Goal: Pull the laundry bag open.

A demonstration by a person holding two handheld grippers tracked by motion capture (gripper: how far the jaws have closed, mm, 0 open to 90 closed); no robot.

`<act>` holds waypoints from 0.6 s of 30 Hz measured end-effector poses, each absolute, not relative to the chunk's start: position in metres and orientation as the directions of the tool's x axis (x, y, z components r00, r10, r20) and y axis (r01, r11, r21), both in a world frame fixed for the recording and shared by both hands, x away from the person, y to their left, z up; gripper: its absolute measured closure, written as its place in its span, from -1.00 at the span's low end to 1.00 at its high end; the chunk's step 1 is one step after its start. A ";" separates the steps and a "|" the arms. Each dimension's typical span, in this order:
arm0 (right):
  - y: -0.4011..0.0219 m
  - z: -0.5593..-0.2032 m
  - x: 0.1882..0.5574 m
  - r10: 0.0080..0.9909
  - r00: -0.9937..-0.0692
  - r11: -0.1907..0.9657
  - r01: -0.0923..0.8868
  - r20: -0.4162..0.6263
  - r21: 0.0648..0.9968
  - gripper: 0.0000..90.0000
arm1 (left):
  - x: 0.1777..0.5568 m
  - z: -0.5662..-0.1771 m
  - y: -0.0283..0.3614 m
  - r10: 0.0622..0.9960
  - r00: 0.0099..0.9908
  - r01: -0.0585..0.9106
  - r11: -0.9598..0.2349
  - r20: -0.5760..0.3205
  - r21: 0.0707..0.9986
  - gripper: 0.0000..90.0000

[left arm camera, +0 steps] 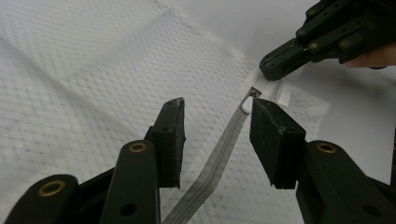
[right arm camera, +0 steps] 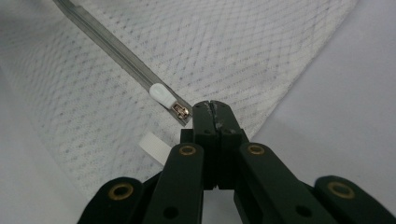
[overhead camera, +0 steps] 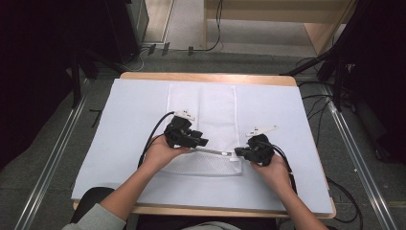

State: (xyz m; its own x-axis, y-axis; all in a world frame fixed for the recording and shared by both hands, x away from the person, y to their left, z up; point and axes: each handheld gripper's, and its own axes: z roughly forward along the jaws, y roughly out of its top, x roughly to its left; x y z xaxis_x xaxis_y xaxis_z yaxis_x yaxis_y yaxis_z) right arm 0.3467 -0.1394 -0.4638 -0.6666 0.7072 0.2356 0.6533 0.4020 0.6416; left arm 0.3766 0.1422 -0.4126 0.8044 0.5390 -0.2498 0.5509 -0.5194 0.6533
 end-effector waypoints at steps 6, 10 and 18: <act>-0.135 -0.468 0.347 0.695 -0.684 0.424 0.640 0.222 0.641 1.00 | 0.374 -0.418 0.130 0.527 0.808 0.557 -0.538 -0.263 0.633 0.40; -0.134 -0.469 0.347 0.683 -0.699 0.440 0.624 0.211 0.645 1.00 | 0.373 -0.421 0.122 0.519 0.799 0.579 -0.526 -0.303 0.623 0.51; -0.134 -0.470 0.346 0.675 -0.714 0.456 0.601 0.186 0.656 1.00 | 0.367 -0.434 0.102 0.513 0.813 0.564 -0.574 -0.276 0.594 0.68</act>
